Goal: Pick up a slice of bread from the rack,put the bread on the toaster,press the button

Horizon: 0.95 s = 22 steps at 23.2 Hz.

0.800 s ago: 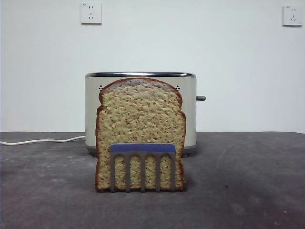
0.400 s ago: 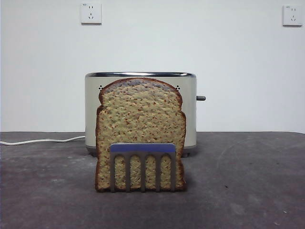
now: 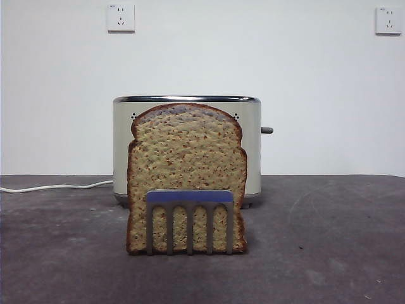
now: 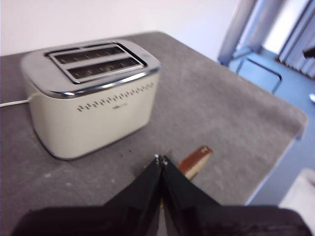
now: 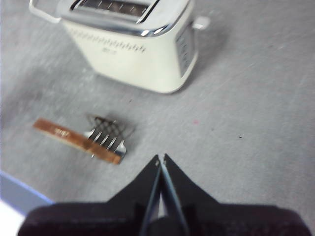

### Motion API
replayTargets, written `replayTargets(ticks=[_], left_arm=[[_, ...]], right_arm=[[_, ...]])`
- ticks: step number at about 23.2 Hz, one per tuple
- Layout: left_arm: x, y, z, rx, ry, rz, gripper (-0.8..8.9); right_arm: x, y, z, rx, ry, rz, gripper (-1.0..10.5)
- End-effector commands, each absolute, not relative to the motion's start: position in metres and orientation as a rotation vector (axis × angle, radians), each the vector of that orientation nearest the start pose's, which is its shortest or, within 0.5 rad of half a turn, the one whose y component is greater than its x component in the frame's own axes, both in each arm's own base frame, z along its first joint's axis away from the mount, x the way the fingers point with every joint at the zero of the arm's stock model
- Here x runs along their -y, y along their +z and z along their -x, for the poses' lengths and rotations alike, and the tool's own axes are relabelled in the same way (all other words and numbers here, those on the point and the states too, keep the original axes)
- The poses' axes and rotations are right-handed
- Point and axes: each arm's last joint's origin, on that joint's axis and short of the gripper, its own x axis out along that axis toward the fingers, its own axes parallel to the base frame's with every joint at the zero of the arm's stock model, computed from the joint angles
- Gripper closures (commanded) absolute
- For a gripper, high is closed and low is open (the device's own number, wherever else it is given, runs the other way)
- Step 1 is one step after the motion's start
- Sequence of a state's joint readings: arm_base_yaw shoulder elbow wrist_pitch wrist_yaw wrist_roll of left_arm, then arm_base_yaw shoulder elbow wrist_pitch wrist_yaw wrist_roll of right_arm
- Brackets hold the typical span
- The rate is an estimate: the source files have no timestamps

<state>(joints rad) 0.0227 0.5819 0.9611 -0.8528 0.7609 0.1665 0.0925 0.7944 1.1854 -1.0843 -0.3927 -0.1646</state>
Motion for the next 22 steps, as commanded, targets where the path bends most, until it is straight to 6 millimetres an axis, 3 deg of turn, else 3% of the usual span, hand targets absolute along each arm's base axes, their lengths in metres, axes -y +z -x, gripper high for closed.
replayTargets(ticks=[1,3,4,6,7,16,22], left_arm=[[0.02,0.356,-0.084,-0.361,-0.792,-0.041,8.19],[0.021,0.356,-0.084,-0.358,-0.8,-0.044,8.02],[0.021,0.357,-0.085,-0.352,-0.802,-0.048,7.24],[0.022,0.359,-0.085,-0.333,-0.807,-0.059,3.15],[0.023,0.36,-0.086,-0.322,-0.807,-0.07,1.8],[0.052,0.37,-0.121,-0.357,-0.982,-0.217,1.84],[0.104,0.382,-0.159,-0.447,-1.104,-0.457,1.84]], right_arm=[[-0.022,0.382,-0.109,-0.639,0.538,0.073,9.6],[-0.022,0.382,-0.109,-0.639,0.538,0.073,9.6],[-0.022,0.382,-0.109,-0.639,0.538,0.073,9.6],[-0.022,0.382,-0.109,-0.639,0.538,0.073,9.6],[-0.022,0.382,-0.109,-0.639,0.538,0.073,9.6],[-0.022,0.381,-0.11,-0.643,0.538,0.072,9.6],[-0.022,0.381,-0.11,-0.645,0.538,0.072,9.6]])
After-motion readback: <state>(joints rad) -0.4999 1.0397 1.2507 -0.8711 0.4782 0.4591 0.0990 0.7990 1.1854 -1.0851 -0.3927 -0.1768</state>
